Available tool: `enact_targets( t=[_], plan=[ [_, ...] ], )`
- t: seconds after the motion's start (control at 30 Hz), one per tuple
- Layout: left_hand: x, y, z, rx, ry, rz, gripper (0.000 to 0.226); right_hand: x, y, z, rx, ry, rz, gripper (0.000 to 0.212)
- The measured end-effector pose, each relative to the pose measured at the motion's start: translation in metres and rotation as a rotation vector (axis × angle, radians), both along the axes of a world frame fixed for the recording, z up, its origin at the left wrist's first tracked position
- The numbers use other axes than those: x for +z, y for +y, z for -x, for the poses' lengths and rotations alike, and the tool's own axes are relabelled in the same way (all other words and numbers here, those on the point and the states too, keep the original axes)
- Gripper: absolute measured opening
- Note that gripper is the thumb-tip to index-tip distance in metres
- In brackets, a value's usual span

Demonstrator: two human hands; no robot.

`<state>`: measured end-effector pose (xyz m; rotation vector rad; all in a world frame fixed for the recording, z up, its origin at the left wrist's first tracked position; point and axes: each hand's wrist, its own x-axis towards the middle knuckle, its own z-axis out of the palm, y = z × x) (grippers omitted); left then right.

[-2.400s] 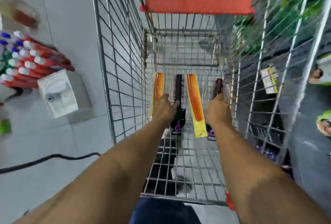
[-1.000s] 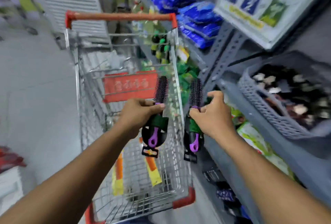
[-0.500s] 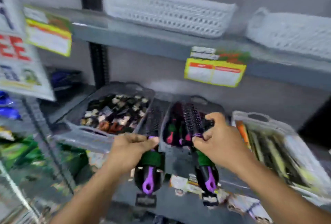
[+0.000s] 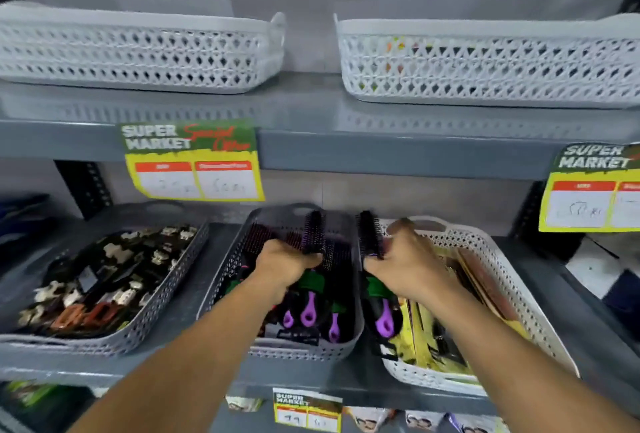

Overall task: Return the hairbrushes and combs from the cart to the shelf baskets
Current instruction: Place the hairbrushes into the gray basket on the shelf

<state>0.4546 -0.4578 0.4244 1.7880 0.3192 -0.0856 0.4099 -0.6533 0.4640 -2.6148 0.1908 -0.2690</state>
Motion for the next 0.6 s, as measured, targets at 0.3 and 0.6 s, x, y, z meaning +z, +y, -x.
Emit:
enact_targets(
  t=[0.3, 0.6],
  plan=[
    [-0.018, 0.0, -0.03, 0.054, 0.076, -0.263, 0.027, -0.039, 0.048, -0.057, 0.059, 0.133, 0.019, 0.069],
    [-0.03, -0.016, -0.024, -0.002, 0.145, -0.546, 0.019, -0.06, 0.066, -0.068, 0.04, 0.221, 0.094, 0.045]
  ],
)
